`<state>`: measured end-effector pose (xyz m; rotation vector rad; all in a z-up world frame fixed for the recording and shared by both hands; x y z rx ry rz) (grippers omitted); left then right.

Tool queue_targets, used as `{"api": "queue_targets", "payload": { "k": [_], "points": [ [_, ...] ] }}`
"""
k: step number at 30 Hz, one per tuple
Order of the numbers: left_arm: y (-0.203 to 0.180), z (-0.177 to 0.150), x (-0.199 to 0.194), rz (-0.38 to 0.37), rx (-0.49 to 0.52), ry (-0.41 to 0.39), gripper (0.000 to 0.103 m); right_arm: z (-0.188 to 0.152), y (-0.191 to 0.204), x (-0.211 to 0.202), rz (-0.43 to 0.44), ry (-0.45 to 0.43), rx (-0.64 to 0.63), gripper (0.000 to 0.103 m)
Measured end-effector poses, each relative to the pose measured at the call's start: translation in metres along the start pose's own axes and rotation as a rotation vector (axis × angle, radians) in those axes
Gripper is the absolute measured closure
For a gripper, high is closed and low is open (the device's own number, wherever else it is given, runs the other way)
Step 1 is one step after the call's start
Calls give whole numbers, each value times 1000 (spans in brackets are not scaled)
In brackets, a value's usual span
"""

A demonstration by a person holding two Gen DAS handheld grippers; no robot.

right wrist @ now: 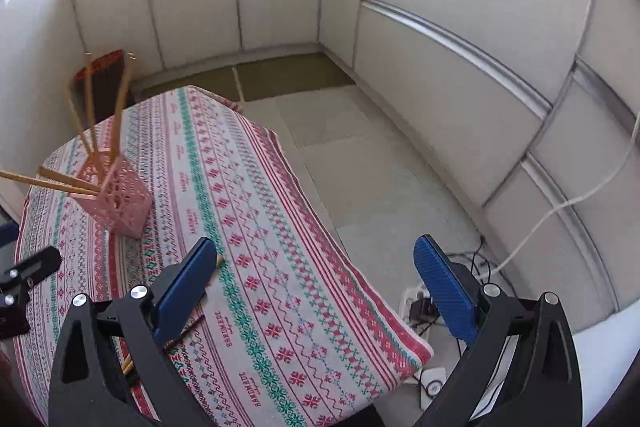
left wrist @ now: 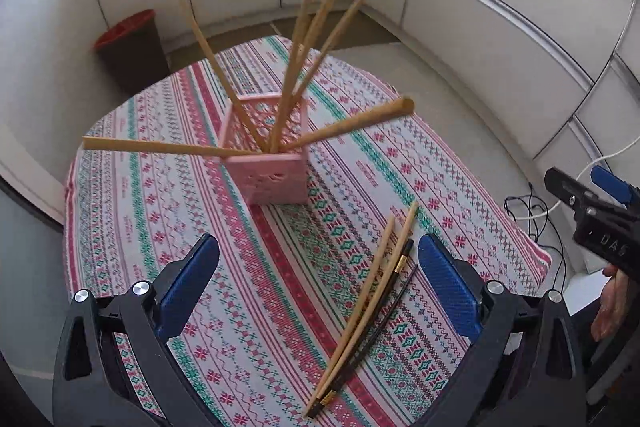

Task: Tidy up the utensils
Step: 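Lower the left tool to the pile and grasp a bamboo chopstick, then lift the chopstick with the left tool while the right tool grasps another chopstick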

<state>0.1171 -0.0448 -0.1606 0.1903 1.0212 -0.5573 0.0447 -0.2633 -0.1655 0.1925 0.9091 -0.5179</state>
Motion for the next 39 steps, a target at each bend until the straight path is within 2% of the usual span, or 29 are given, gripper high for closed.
{"api": "queue_targets", "payload": {
  "k": [2,7,11,12,13,23,27,29,30,31,34,36,39],
  "points": [
    [-11,-6,19,8,29,44,11,-3,-7,9,41,64,52,7],
    [-34,-23,63,33,101,146,36,-18,-19,31,133,222,176,7],
    [-41,-25,87,76,134,165,42,-29,-22,42,181,327,234,7],
    [-41,-24,92,81,134,172,47,-31,-21,44,186,342,240,7],
    [-41,-23,95,79,130,177,48,-32,-22,45,191,355,247,7],
    [-47,-14,121,67,139,213,52,-35,-33,56,165,385,275,7],
    [-43,-21,140,62,152,259,72,-36,-31,60,176,409,281,7],
    [-45,-21,141,44,171,238,81,-37,-28,62,170,419,277,7],
    [-46,-23,140,33,177,237,91,-37,-25,63,164,421,273,7],
    [-46,-25,140,30,183,236,93,-36,-22,65,155,422,266,7],
    [-44,-29,133,14,202,195,94,-33,-5,72,130,419,235,7],
    [-40,-31,121,33,218,151,95,-31,9,78,130,428,226,7],
    [-30,-32,88,34,209,83,96,-34,32,89,147,463,215,7]
  ]
}}
Point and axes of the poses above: each gripper's, at about its wrist camera, not at the fingertips, and x roughly the way its jaws point, y to its left, z to its top, the point moved 6 cm from there along x, roughly the way its jaws point, and after that the axes turned 7 degrees about -z, right-handed, at the moved point
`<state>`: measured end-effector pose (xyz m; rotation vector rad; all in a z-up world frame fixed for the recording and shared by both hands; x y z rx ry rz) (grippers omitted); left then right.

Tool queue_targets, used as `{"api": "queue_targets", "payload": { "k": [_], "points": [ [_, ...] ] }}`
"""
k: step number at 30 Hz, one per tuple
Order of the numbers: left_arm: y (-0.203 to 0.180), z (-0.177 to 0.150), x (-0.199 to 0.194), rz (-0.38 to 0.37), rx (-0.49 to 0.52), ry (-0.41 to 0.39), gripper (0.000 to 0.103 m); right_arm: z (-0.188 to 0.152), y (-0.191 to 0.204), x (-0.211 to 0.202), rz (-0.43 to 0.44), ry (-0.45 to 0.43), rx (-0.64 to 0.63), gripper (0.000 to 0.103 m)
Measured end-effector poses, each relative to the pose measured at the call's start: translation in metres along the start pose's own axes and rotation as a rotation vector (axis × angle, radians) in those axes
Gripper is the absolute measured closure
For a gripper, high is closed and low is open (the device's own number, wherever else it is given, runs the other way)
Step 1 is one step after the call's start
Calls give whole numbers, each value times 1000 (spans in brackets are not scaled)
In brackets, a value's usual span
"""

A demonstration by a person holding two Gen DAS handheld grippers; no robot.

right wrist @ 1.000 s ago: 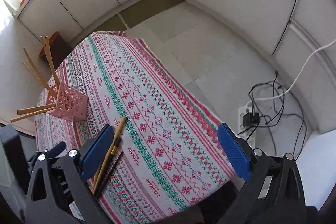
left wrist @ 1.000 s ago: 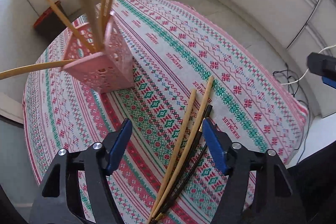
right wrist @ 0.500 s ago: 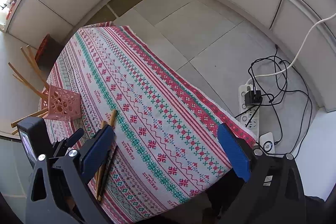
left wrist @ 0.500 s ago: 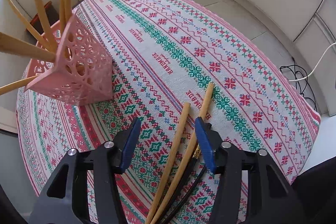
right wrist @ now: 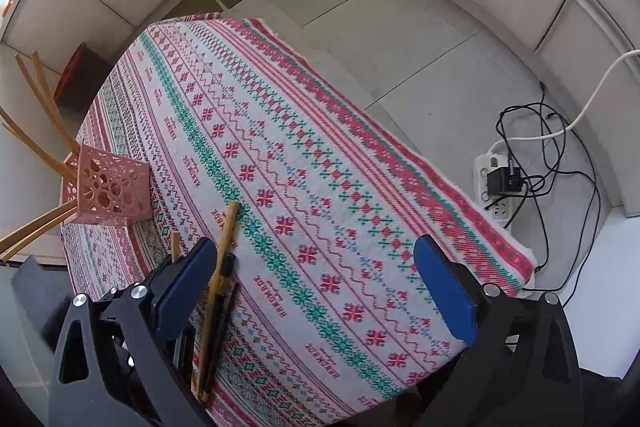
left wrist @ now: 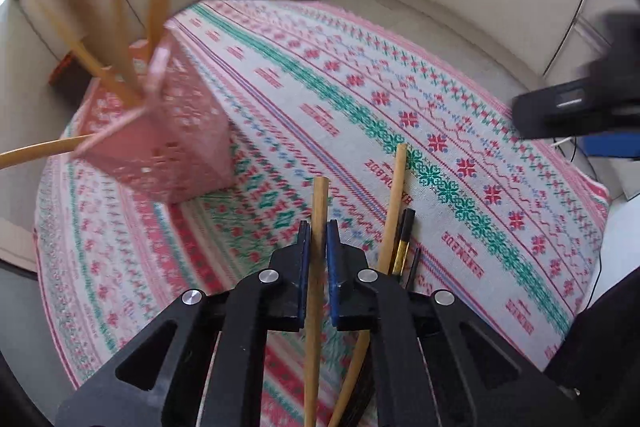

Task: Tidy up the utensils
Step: 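Lift the chopstick with the left tool while the right tool grasps another chopstick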

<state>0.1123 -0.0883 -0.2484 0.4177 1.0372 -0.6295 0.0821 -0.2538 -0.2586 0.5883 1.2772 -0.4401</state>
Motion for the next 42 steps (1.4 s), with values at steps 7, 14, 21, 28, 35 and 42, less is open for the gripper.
{"api": "queue_targets", "payload": {
  "k": [7,14,21,28,35,42],
  "points": [
    [18,-15,-97,33,-46,-186,96,-6,46,36,-74,36,-44,20],
    [42,-21,-150,36,-142,-322,97,-15,84,61,-140,62,-60,52],
    [70,-25,-159,40,-230,-347,97,-4,83,60,-129,-15,46,93],
    [77,-22,-186,15,-262,-419,97,5,57,27,18,-39,117,94],
    [76,-18,-205,-3,-267,-479,97,-8,45,-55,127,-201,16,95],
    [73,-16,-220,-3,-272,-520,97,-35,43,-118,215,-339,-91,95]
  ]
}}
Point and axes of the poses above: each gripper's, at about its wrist camera, not at the fingertips, and x roughly the way its jaws point, y to its left, z to its top, the point moved 6 cm from there along x, roughly the way its jaws point, and after that the axes turned 7 degrees about -z, right-handed, at the moved point
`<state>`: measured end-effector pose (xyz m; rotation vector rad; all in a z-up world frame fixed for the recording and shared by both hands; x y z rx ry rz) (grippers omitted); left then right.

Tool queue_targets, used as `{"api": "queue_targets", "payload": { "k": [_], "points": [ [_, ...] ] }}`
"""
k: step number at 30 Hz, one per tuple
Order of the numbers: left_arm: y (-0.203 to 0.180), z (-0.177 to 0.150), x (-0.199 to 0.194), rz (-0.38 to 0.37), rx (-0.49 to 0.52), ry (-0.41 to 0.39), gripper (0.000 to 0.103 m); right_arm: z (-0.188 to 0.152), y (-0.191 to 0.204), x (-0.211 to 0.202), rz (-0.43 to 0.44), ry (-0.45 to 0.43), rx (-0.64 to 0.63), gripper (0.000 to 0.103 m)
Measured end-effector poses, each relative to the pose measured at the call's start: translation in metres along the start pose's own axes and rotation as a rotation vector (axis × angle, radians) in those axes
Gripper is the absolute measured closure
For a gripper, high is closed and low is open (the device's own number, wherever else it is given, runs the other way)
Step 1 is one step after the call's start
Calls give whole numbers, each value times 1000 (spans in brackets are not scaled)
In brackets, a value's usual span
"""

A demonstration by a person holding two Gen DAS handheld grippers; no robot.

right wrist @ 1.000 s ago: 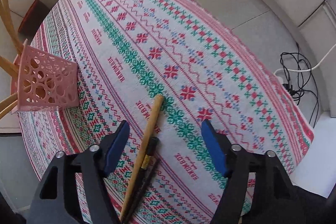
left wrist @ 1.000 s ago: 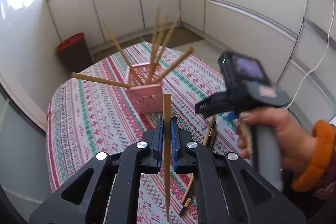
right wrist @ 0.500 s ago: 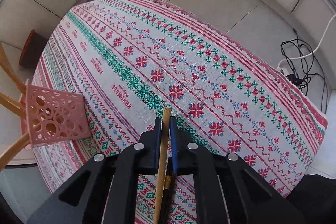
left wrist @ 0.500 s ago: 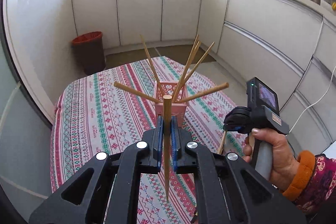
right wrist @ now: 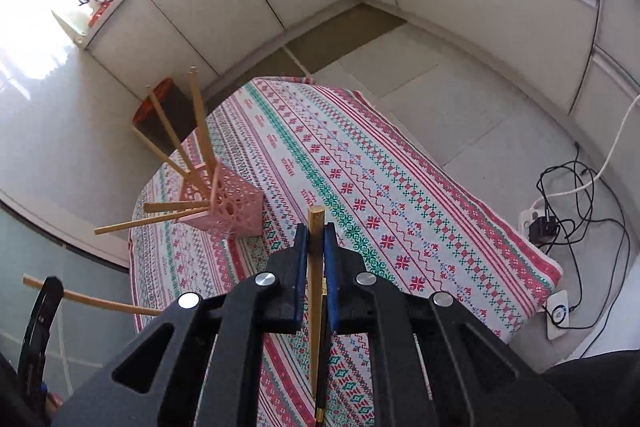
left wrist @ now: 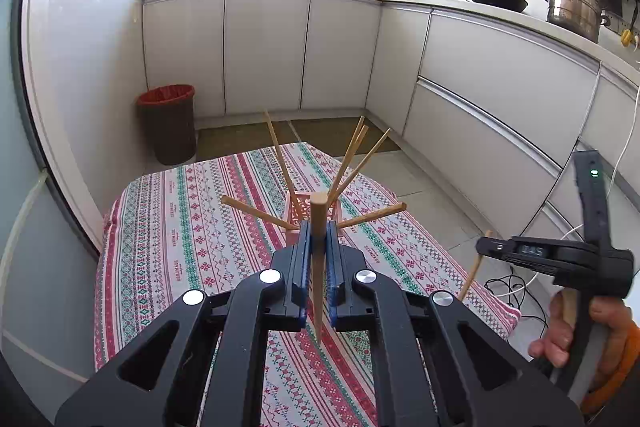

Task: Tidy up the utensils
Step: 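Lift the chopstick with the left tool while the right tool grasps another chopstick, then move both chopsticks over the pink basket and open both tools to drop them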

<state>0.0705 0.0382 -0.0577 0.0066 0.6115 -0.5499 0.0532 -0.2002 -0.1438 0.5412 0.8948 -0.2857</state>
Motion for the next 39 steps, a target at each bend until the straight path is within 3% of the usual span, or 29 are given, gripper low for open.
{"api": "queue_targets", "payload": {
  "k": [8,13,19,24,32,39],
  "points": [
    [4,-1,-27,-17,-51,-45,97,-4,6,-68,102,-82,-81,95],
    [5,6,-38,-16,-71,-72,97,2,25,-116,123,-132,-158,95],
    [1,32,-49,-9,-69,-115,97,27,50,-170,216,-161,-198,95],
    [-4,72,-56,6,-47,-186,97,55,75,-198,269,-243,-205,95],
    [4,124,-28,39,-76,-260,97,103,111,-192,278,-367,-201,95],
    [24,128,35,72,-132,-235,96,125,128,-138,244,-348,-212,95]
  ]
}}
Point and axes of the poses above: each gripper's, at about its wrist camera, not at the fingertips, and x roughly the way its jaws point, y to its left, z to its top, the point moved 6 cm from there along x, roughly the way its jaws point, and after that the axes turned 7 degrees about -z, right-handed, at the moved point
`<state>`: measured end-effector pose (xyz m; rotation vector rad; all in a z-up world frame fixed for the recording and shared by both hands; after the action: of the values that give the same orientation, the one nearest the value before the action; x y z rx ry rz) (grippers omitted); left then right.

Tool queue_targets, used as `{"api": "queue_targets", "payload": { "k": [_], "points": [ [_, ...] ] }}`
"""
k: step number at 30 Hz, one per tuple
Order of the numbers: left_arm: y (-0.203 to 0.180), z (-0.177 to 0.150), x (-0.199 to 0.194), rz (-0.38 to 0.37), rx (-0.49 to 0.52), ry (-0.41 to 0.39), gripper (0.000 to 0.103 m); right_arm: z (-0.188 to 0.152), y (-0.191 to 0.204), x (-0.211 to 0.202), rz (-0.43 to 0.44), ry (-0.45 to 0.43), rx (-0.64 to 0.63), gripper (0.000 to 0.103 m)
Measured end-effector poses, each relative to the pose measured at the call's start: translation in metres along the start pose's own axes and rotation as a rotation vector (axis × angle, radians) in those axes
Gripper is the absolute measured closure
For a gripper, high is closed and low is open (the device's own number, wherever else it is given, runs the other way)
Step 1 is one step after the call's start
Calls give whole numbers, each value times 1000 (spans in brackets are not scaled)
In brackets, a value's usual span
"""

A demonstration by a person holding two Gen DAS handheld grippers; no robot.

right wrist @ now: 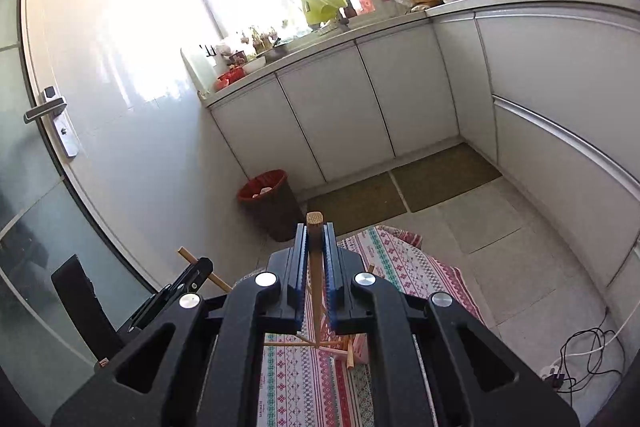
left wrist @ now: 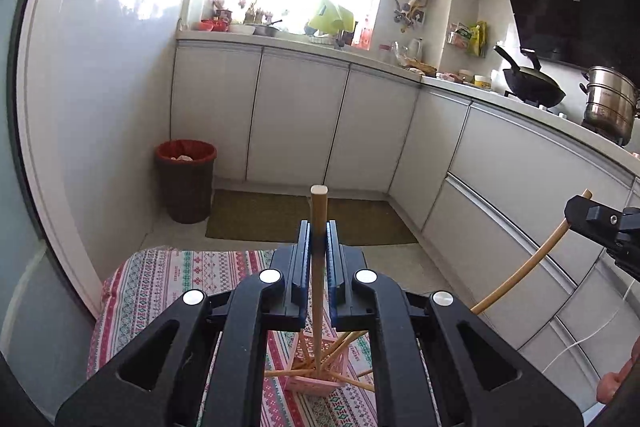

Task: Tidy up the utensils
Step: 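Move both chopsticks over the pink basket and open both tools to drop them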

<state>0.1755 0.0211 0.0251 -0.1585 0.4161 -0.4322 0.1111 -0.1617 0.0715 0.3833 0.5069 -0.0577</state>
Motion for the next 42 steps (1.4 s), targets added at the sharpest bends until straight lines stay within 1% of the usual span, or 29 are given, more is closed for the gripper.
{"api": "queue_targets", "payload": {
  "k": [1,2,3,4,6,8,11,15,20,22,24,25,26,28,30,33,35,37,41,42],
  "points": [
    [4,-7,10,5,-9,20,94,-2,-1,10,-2,11,0,95],
    [8,-15,17,9,-18,38,91,-5,-3,19,-8,21,-2,95],
    [13,-22,22,21,-32,53,80,-9,-3,25,-15,29,-3,95],
    [18,-27,24,30,-47,54,76,-12,-5,32,-22,37,-2,95],
    [25,-29,21,38,-59,53,76,-17,-6,45,-27,59,2,95],
    [28,-24,12,38,-68,34,76,-22,-7,56,-31,76,3,95],
    [31,-18,-3,56,-69,3,68,-28,-6,68,-42,87,-7,95],
    [37,-12,-13,59,-85,-11,65,-33,-2,83,-50,96,-12,95],
    [42,-11,-11,68,-107,-2,65,-42,9,99,-63,79,-43,95],
    [44,-13,-9,75,-112,7,61,-46,15,109,-52,78,-55,93],
    [43,-14,-6,84,-108,21,60,-52,19,120,-60,90,-77,91],
    [43,-15,-5,88,-105,23,57,-55,20,124,-66,98,-84,90],
    [43,-16,-6,93,-99,25,56,-58,19,126,-70,105,-87,88],
    [43,-17,-8,95,-92,25,52,-61,14,124,-85,107,-81,77],
    [40,-18,-11,92,-86,25,51,-63,8,120,-101,102,-82,72],
    [34,-20,-14,88,-66,32,49,-67,-1,111,-135,97,-96,71],
    [28,-23,-15,87,-51,38,47,-69,-5,103,-159,86,-109,68],
    [22,-28,-16,85,-33,51,45,-71,-9,95,-178,72,-124,60],
    [13,-40,-14,93,-6,82,41,-80,-16,81,-216,58,-149,51],
    [13,-43,-14,98,-4,91,39,-82,-18,78,-224,57,-152,47]
  ]
}}
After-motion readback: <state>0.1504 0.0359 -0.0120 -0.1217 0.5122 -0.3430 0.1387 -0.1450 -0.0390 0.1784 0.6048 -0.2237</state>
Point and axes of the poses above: each gripper's, at about its wrist camera, not at the fingertips, and x roughly the way its jaws point, y to its left, z to its top, the point moved 6 cm from there along x, roughly the way its jaws point, and after that the axes turned 7 degrees about -z, right-handed, at the moved point
